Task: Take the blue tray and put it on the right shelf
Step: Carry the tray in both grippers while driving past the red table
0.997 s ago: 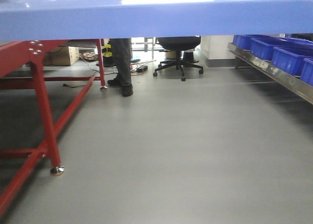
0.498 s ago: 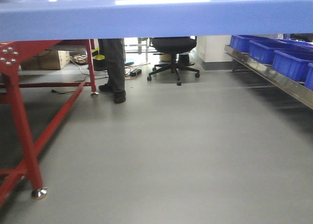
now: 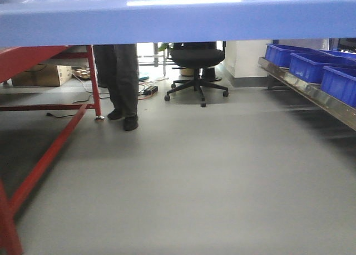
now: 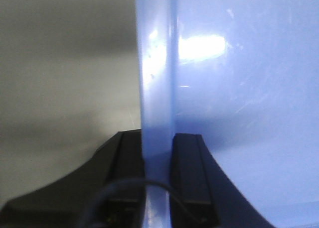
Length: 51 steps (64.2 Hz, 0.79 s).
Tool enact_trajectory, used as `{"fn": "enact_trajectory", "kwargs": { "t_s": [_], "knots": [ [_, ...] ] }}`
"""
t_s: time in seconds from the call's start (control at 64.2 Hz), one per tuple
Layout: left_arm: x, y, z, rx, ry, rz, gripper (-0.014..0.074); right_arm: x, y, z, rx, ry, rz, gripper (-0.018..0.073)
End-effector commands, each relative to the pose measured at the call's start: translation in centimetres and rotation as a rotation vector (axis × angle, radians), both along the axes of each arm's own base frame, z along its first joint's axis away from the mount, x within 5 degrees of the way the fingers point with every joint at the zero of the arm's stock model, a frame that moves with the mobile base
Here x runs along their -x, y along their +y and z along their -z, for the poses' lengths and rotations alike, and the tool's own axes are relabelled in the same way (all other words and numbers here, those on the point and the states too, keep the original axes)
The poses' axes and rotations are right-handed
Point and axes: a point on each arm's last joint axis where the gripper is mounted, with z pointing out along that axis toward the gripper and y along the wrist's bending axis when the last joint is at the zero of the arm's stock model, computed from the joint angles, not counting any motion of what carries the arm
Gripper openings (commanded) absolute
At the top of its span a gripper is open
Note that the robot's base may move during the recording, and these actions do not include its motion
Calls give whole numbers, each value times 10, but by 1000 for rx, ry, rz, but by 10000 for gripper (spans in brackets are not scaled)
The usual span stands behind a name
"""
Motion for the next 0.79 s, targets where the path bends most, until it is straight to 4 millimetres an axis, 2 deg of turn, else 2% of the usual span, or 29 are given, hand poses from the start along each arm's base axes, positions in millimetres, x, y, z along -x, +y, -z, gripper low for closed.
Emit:
{"fn": "enact_trajectory", "kwargs": {
  "t_s": [0.0,0.779],
  "knots": [
    [13,1,-13,10,21,31,-48,2,-2,-18,-37,-109,-24,57],
    [14,0,-13,30,33,36,-48,2,-2,-18,-37,-109,-24,57]
  ]
}}
